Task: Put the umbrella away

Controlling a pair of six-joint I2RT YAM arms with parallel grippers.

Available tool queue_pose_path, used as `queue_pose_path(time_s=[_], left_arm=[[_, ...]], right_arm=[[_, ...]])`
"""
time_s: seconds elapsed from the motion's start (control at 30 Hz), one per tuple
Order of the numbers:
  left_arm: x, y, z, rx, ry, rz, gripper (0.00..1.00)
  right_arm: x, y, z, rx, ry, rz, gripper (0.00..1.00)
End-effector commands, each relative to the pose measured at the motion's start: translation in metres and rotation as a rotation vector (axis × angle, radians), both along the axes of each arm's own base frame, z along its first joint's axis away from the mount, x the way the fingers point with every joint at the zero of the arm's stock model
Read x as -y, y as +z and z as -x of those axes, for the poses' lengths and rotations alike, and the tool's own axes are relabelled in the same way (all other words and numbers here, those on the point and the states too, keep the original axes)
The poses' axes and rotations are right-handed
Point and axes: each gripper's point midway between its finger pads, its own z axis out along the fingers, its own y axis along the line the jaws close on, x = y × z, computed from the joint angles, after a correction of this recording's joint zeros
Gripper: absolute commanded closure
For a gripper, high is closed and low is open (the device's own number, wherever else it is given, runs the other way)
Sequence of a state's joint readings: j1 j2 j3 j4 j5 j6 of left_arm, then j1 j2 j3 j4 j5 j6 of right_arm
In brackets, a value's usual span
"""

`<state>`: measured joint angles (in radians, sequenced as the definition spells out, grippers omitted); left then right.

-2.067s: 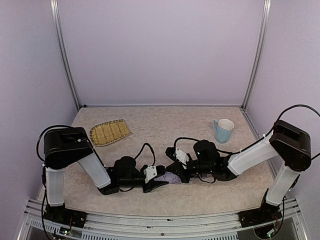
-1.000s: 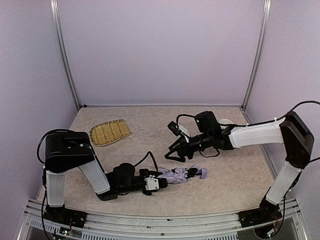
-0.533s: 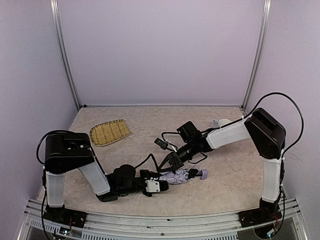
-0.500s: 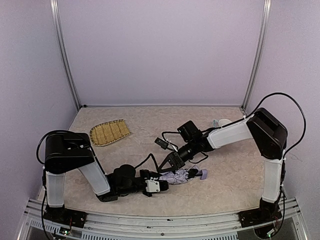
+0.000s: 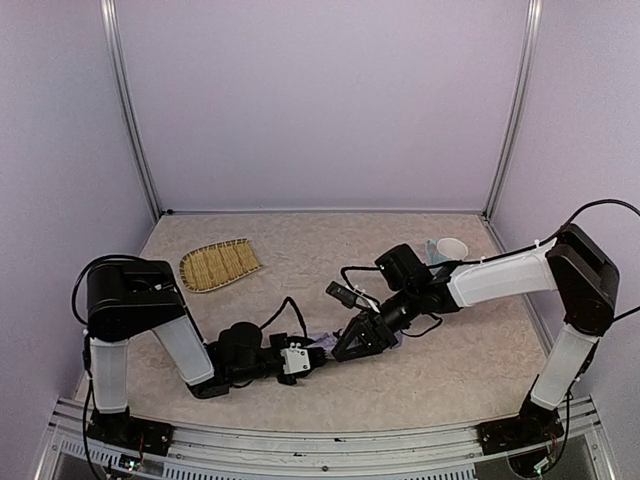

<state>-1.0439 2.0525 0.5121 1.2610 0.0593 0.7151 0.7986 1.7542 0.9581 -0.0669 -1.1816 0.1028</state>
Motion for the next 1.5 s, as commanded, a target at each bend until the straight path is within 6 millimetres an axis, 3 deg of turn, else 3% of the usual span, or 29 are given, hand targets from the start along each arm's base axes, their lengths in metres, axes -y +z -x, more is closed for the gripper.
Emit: queue_pose_path(time_s=[0.0,0.07,0.23,0.4,0.53,0.8,0.93,1.07,1.2,1.37,1.47], left_arm=[[-0.006,-0.019,0.017,0.08,-0.023,-0.133,1.0],[-0.004,-0.024,0.021,0.169,-0.011,-0.204,1.0],[-0.009,-0.026,0.024,0.313,0.03,-0.318,1.0],[-0.01,-0.003,0.025,0.494,0.068,-0.389,1.0],[-0.009,0.012,0.023,0.641,0.086,-0.464,1.0],[-0.013,-0.005,0.02,0.692,0.073,-0.565,1.0],[-0.009,-0.004,0.023,0.683,0.061,-0.553,1.0],[-0.007,-0.004,0.024,0.666,0.057,-0.546,1.0],[-0.008,-0.009,0.025,0.6,0.059,-0.528,1.0],[-0.013,-0.016,0.026,0.506,0.066,-0.495,1.0],[-0.014,-0.016,0.024,0.439,0.08,-0.451,1.0]], right_arm=[[0.001,-0.01,-0.042,0.072,-0.196,0.115,0.65],[0.003,-0.009,-0.069,0.022,-0.279,0.137,0.58],[-0.002,-0.022,-0.094,0.176,-0.359,0.231,0.46],[-0.009,-0.035,-0.075,0.191,-0.272,0.235,0.41],[-0.017,-0.022,-0.059,0.226,-0.195,0.156,0.36],[-0.032,-0.028,-0.021,0.21,-0.054,0.09,0.4],[-0.043,-0.023,-0.016,0.231,-0.02,0.052,0.41],[-0.054,-0.011,-0.013,0.264,0.023,-0.01,0.5],[-0.058,-0.016,-0.01,0.265,0.05,-0.012,0.77],[-0.047,-0.02,0.001,0.249,0.08,0.003,1.0],[-0.038,-0.014,0.006,0.267,0.083,-0.007,1.0]])
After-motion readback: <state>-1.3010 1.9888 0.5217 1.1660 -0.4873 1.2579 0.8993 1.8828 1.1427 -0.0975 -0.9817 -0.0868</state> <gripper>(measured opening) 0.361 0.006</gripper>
